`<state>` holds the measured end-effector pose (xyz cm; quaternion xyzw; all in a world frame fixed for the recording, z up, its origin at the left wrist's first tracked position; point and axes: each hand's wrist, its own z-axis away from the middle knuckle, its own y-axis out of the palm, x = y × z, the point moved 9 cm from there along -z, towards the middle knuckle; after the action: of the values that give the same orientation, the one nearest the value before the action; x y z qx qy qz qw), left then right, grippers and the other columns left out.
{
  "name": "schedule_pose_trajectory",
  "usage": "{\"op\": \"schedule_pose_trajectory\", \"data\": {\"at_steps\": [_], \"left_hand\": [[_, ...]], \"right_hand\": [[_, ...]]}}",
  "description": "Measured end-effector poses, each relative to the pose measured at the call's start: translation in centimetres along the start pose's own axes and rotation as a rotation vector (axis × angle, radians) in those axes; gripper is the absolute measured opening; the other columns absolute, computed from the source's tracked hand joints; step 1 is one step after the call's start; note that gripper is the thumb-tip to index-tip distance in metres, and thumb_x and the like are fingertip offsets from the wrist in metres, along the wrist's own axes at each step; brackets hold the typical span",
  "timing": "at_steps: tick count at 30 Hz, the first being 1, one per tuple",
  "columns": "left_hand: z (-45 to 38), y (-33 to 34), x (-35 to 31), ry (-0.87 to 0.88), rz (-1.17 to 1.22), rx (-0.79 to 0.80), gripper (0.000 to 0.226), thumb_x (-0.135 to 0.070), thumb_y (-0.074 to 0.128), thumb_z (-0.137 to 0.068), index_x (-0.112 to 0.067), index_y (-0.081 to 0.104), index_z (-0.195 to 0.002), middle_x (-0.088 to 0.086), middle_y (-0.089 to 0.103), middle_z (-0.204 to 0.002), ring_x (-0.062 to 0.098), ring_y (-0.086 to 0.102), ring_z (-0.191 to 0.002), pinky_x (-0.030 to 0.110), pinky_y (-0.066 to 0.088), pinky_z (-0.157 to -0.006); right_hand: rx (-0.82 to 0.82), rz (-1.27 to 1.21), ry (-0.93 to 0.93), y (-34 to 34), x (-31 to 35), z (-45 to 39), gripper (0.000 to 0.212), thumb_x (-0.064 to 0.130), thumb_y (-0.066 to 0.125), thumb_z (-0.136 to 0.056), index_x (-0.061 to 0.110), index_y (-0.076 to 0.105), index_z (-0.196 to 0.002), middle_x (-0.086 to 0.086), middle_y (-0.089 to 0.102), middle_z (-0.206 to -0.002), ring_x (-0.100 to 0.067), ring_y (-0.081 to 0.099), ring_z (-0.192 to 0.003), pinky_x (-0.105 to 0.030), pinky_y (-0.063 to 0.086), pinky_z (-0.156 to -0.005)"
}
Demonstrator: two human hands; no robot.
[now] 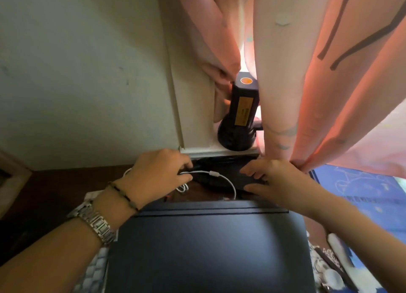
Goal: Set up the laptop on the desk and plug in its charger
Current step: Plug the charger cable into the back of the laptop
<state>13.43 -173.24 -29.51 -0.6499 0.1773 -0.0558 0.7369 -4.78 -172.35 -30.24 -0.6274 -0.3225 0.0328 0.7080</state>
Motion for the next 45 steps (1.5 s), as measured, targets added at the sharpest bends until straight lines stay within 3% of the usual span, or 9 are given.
{"op": "schedule_pose_trajectory", "data": {"at_steps": [3,8,12,15,19,26,29,35,45], "left_hand": [[-2.6,1.8,-0.9,0.051,-0.001,0.021,0.031,-0.042,0.060,-0.082,-0.029,0.062,-0.111,-0.005,0.066,-0.107,0.013,0.060,-0.094,0.033,0.052,-0.079],[-6.6,5.3,-2.0,0.129,-0.006,0.123,0.032,-0.039,0.064,-0.081,-0.032,0.060,-0.112,-0.007,0.062,-0.113,0.013,0.057,-0.101,0.030,0.049,-0.081],[-9.2,8.2,-3.9,0.227,-0.033,0.191,0.035,-0.038,0.066,-0.079,-0.031,0.060,-0.112,-0.005,0.061,-0.115,0.017,0.054,-0.107,0.031,0.043,-0.080],[-10.2,9.8,-5.2,0.289,-0.033,0.208,0.033,-0.037,0.069,-0.076,-0.031,0.062,-0.108,-0.005,0.060,-0.113,0.018,0.053,-0.107,0.031,0.040,-0.077],[-10.6,10.6,-5.8,0.327,-0.014,0.190,0.023,-0.035,0.071,-0.074,-0.031,0.066,-0.097,-0.007,0.061,-0.104,0.016,0.054,-0.101,0.027,0.037,-0.070],[-9.9,8.9,-4.8,0.284,0.183,0.100,0.004,-0.030,0.069,-0.077,-0.027,0.068,-0.080,-0.010,0.064,-0.084,0.008,0.057,-0.079,0.028,0.045,-0.066],[-9.4,7.2,-3.7,0.237,0.296,-0.004,0.003,-0.028,0.072,-0.075,-0.027,0.069,-0.076,-0.013,0.062,-0.078,0.005,0.058,-0.073,0.030,0.050,-0.068],[-8.9,5.8,-2.8,0.192,0.364,-0.090,0.006,-0.025,0.075,-0.072,-0.022,0.071,-0.075,-0.004,0.069,-0.080,0.009,0.062,-0.072,0.038,0.055,-0.069],[-8.8,6.0,-1.5,0.090,0.459,-0.074,0.009,-0.024,0.076,-0.070,-0.022,0.071,-0.077,-0.007,0.068,-0.073,0.007,0.064,-0.070,0.030,0.055,-0.070]], "right_hand": [[0.076,-0.074,0.027,1.8,-1.8,-1.8,0.038,0.026,0.071,-0.079,0.024,0.062,-0.117,0.006,0.066,-0.108,-0.001,0.058,-0.085,0.000,0.042,-0.068],[0.146,-0.118,0.148,3.6,-5.6,-3.4,0.041,0.021,0.073,-0.078,0.024,0.061,-0.117,0.005,0.066,-0.105,-0.005,0.061,-0.087,0.000,0.042,-0.070],[0.210,-0.181,0.221,4.7,-7.5,-3.7,0.039,0.019,0.075,-0.076,0.024,0.062,-0.112,0.016,0.059,-0.090,-0.001,0.061,-0.077,-0.001,0.045,-0.069],[0.245,-0.223,0.235,5.5,-8.0,-3.6,0.036,0.021,0.076,-0.074,0.028,0.063,-0.108,0.023,0.057,-0.083,0.007,0.061,-0.076,-0.002,0.047,-0.070],[0.254,-0.295,0.266,6.2,-8.3,-3.7,0.034,0.022,0.077,-0.073,0.026,0.065,-0.104,0.019,0.062,-0.086,0.003,0.063,-0.080,-0.008,0.051,-0.074],[0.249,-0.366,0.298,6.6,-7.7,-3.6,0.036,0.026,0.077,-0.072,0.021,0.066,-0.106,0.012,0.067,-0.095,0.002,0.065,-0.082,-0.008,0.051,-0.077],[0.257,-0.458,0.342,6.9,-7.3,-3.3,0.034,0.025,0.077,-0.072,0.016,0.068,-0.104,0.005,0.073,-0.097,-0.003,0.069,-0.083,-0.020,0.055,-0.082],[0.329,-0.680,0.422,7.9,-6.3,-2.6,0.020,0.016,0.074,-0.076,0.010,0.068,-0.094,-0.006,0.076,-0.084,-0.012,0.069,-0.068,-0.016,0.055,-0.061],[0.253,-0.912,0.451,7.2,-5.3,-2.4,0.015,0.008,0.068,-0.079,0.007,0.067,-0.093,-0.008,0.072,-0.081,-0.010,0.070,-0.070,-0.016,0.057,-0.064]]}}
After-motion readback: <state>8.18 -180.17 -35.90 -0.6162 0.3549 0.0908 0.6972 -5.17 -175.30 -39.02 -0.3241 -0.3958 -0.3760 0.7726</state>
